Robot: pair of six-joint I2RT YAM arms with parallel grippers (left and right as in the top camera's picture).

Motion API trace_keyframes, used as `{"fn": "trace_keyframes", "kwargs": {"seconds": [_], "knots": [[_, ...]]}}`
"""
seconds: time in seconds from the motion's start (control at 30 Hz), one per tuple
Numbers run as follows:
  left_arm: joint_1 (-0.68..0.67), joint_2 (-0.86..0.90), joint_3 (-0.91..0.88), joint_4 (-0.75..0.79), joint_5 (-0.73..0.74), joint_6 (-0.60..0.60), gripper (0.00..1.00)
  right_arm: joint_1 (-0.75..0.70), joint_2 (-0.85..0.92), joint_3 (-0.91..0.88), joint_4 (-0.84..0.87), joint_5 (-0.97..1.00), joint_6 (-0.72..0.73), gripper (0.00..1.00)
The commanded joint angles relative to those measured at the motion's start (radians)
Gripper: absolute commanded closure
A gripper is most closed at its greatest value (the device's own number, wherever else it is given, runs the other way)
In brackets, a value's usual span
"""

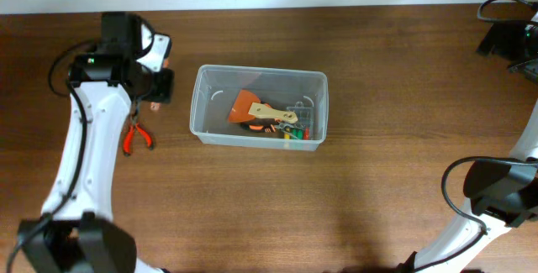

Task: Pack container
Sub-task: 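Lift the socket strip with left gripper and lower into container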

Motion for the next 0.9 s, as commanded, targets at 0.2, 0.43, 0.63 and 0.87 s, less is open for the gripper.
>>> {"fn": "trace_keyframes", "kwargs": {"seconds": [0.2, 0.43, 0.63, 0.87], "knots": [[-0.251, -0.041, 0.035, 0.024, 0.002, -0.062, 0.98, 0.005, -0.004, -0.002, 0.000, -0.002, 0.005, 0.01], [-0.313, 0.018, 0.034, 0.095, 0.003, -0.116, 0.98, 0.005, -0.004, -0.002, 0.000, -0.002, 0.005, 0.01], [-0.314, 0.142, 0.034, 0.101, 0.018, -0.153, 0.98, 0.005, -0.004, -0.002, 0.000, -0.002, 0.005, 0.01], [-0.316, 0.299, 0.034, 0.114, 0.082, -0.153, 0.98, 0.005, -0.004, -0.002, 0.000, -0.002, 0.005, 0.01]]}}
